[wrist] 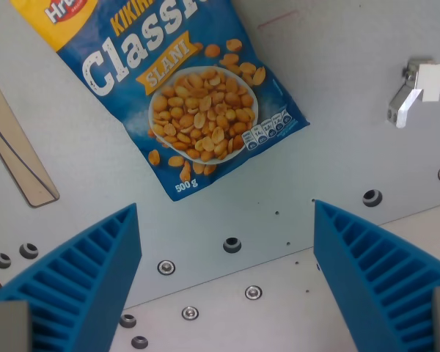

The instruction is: Move in base positive z

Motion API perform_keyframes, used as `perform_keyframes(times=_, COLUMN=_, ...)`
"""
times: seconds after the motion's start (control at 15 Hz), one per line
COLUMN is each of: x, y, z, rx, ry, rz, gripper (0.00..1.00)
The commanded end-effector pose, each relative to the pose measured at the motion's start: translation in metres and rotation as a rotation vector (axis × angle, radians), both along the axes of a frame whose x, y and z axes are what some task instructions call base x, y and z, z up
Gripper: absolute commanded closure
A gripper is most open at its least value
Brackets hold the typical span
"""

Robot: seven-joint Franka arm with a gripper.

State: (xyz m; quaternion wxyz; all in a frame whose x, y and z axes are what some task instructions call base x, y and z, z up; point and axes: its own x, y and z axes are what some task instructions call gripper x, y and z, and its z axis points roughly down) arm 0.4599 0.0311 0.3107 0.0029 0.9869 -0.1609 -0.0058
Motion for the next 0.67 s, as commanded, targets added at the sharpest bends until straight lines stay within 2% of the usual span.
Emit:
perform_keyframes(times=0.07, x=0.000, y=0.000, z=0.007, rx=0.000, ry=-0.005, rz=-0.001, gripper=0.00)
perform_keyframes(times=0.67, x=0.000, y=0.000, z=0.052, rx=0.000, ry=-0.005, rz=-0.001, gripper=0.00)
